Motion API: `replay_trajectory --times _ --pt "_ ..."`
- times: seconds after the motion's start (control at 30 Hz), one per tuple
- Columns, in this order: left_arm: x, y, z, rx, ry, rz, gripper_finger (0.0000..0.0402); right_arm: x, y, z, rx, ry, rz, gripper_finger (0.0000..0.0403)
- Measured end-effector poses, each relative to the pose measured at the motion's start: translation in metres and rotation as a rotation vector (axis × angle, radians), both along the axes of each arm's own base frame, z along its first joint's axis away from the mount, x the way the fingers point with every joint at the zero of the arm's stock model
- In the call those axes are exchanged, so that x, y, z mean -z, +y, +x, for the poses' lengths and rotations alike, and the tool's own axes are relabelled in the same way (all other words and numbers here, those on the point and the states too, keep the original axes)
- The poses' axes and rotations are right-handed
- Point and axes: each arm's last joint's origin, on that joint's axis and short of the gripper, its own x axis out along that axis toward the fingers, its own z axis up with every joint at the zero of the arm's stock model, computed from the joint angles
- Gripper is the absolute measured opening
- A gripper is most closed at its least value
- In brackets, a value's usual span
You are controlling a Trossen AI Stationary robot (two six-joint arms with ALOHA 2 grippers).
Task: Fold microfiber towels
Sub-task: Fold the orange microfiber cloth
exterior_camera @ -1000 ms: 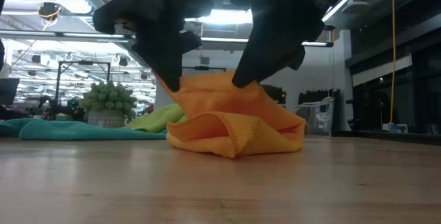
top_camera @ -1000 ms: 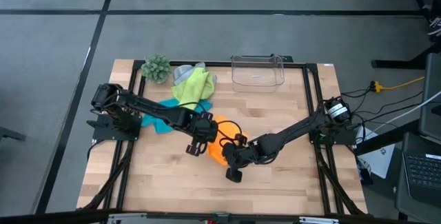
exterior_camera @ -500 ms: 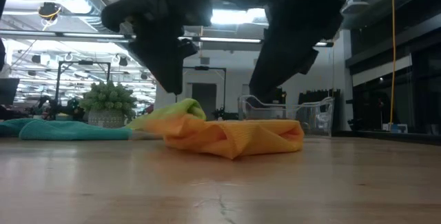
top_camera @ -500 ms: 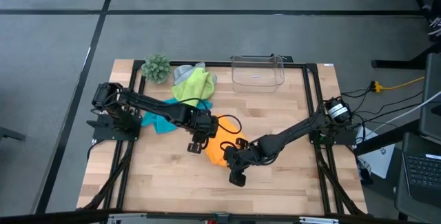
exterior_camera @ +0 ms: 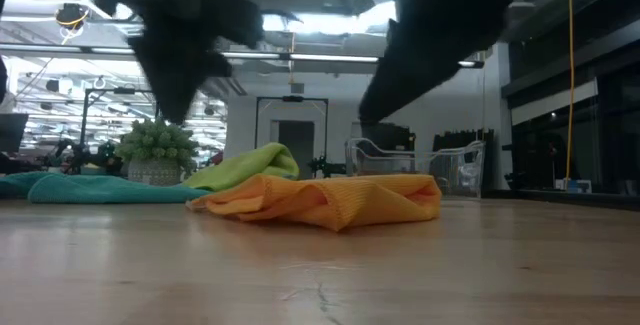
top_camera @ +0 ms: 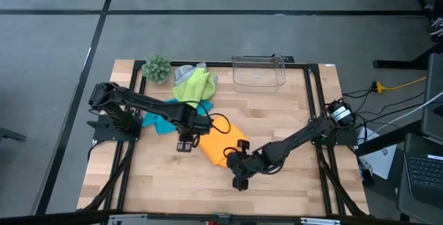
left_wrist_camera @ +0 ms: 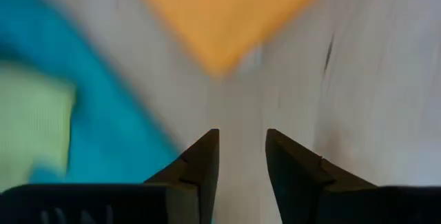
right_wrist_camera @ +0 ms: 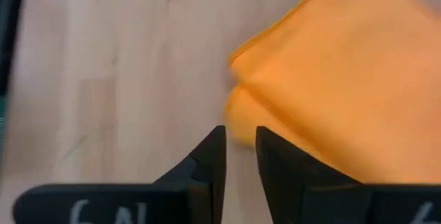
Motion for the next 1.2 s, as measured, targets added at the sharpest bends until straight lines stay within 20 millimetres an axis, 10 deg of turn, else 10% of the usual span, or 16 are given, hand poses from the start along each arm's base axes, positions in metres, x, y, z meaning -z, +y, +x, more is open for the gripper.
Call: replay_trajectory --times 0.3,0.7,1.2 --pt "-0.05 -0.014 -0.051 -0.129 -0.002 0.015 0.0111 -0.001 -0.001 0.002 -0.048 -0.024 -0.053 0.0083" --pt "-0.119 -0.035 -0.123 -0.182 -0.551 0.121 0.0111 -0.004 -0.012 0.015 -0.054 -0.092 -0.082 0.009" --pt "-0.138 -0.055 -0.117 0.076 -0.856 0.225 0.0108 -0.005 -0.022 0.022 -0.049 -0.11 -0.086 0.0197"
